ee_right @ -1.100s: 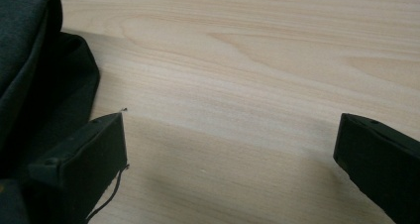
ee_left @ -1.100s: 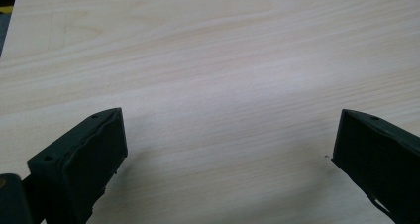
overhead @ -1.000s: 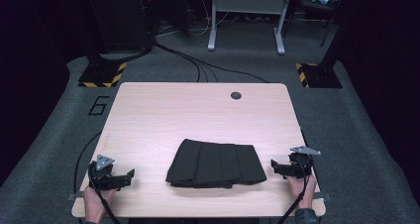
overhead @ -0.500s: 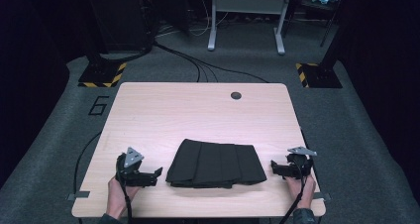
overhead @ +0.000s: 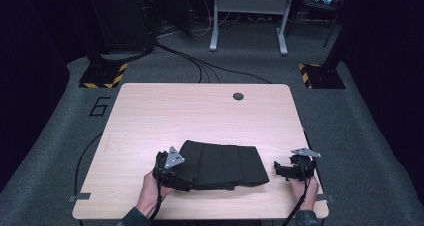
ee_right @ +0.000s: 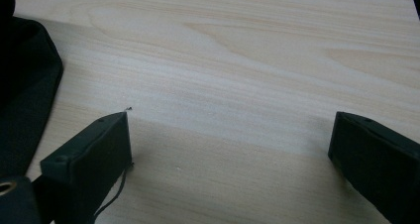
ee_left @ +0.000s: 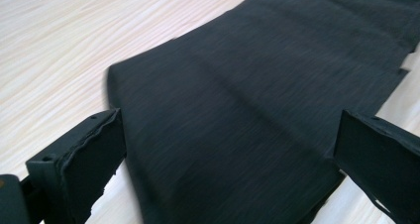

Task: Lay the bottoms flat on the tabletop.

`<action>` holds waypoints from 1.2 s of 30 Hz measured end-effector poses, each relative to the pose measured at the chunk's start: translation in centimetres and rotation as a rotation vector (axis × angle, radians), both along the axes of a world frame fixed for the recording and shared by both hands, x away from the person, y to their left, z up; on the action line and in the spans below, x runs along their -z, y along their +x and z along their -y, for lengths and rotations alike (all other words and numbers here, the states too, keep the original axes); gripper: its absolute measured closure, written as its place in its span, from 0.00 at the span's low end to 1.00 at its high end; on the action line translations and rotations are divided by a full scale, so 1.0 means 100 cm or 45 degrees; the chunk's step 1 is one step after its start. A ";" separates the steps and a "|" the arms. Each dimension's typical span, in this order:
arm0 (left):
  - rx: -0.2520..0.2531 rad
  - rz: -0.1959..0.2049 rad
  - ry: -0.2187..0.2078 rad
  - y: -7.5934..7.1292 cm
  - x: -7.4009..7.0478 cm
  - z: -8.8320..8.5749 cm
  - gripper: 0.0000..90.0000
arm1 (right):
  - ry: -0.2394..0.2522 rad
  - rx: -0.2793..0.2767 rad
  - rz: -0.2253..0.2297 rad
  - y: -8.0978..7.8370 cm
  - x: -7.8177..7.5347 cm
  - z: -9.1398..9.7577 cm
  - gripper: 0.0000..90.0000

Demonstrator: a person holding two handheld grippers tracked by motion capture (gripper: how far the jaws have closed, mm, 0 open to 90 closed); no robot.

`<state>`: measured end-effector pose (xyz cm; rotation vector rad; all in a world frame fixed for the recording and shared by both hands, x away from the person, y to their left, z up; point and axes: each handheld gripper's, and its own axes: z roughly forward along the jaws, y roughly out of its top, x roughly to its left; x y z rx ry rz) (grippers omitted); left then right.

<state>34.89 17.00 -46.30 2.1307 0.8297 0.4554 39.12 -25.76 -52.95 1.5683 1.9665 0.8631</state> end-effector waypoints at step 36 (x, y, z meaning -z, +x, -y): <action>0.307 -0.053 0.235 0.011 0.021 0.098 0.60 | 0.002 0.001 0.005 0.000 0.000 0.000 0.04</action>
